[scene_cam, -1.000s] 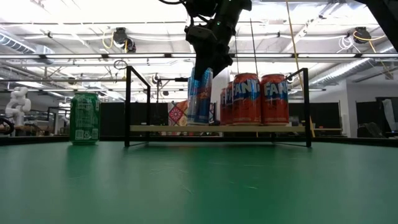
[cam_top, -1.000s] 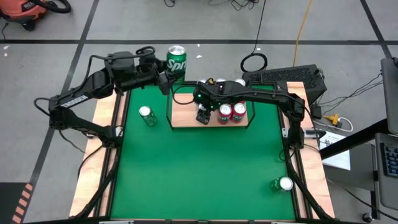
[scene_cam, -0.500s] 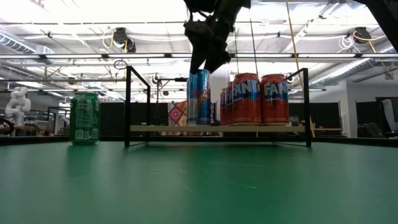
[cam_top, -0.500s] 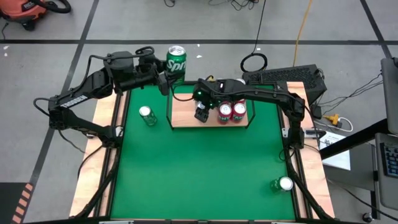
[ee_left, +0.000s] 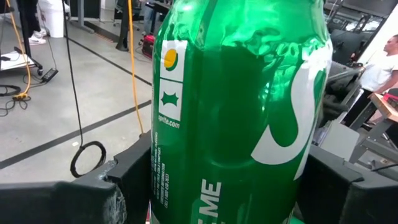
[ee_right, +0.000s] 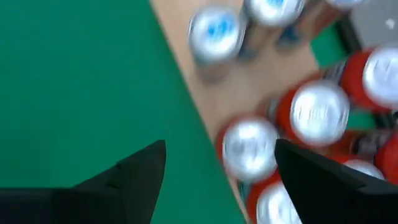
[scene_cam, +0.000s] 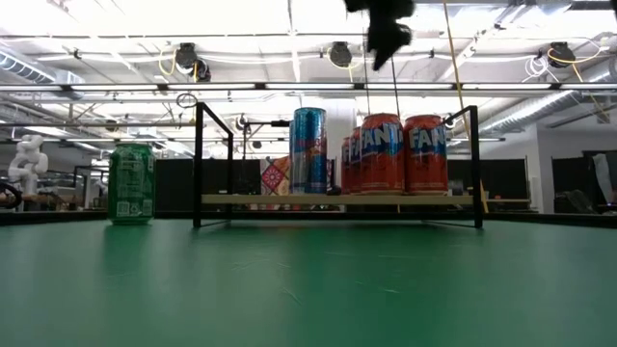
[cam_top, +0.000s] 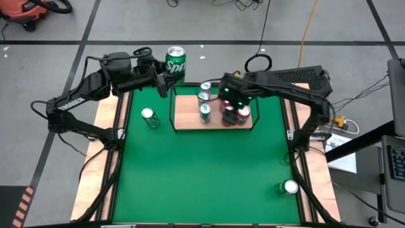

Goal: Place canned beverage on shelf
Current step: Put the green soda can on the shelf

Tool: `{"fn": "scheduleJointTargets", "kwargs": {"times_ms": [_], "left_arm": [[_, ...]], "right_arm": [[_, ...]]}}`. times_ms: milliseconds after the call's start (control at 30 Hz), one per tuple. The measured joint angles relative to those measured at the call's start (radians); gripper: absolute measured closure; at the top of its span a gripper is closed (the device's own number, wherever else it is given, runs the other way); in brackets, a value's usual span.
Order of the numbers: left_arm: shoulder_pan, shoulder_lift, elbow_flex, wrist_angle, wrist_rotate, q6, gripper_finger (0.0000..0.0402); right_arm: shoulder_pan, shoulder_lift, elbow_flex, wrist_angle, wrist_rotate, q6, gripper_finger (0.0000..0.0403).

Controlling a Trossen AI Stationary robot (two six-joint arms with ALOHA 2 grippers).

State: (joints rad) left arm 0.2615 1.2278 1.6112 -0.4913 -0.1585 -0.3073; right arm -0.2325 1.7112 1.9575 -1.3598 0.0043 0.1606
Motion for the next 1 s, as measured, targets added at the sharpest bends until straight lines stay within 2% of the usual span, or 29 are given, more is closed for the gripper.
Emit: {"fn": "scheduleJointTargets", "kwargs": {"times_ms": [100, 267, 433, 567, 700, 1000], "left_arm": [[0.000, 0.000, 0.000, -0.001, 0.002, 0.002, 0.0113], [0.000, 0.000, 0.000, 0.001, 0.011, 0.002, 0.0113], [0.000, 0.000, 0.000, 0.002, 0.013, 0.001, 0.0113], [0.000, 0.000, 0.000, 0.002, 0.013, 0.000, 0.0113], [0.000, 0.000, 0.000, 0.002, 0.013, -0.001, 0.0113], [0.000, 0.000, 0.000, 0.003, -0.001, -0.002, 0.0113]], "right_arm": [[-0.001, -0.075, -0.127, 0.028, -0.007, -0.027, 0.0134], [-0.011, -0.201, -0.399, 0.218, -0.031, -0.005, 0.0181], [-0.013, -0.243, -0.571, 0.362, -0.027, 0.010, 0.0240], [-0.013, -0.244, -0.607, 0.416, -0.020, 0.011, 0.0282], [-0.013, -0.243, -0.609, 0.430, 0.063, 0.027, 0.0313], [-0.023, -0.218, -0.608, 0.491, 0.068, 0.011, 0.0347]]}}
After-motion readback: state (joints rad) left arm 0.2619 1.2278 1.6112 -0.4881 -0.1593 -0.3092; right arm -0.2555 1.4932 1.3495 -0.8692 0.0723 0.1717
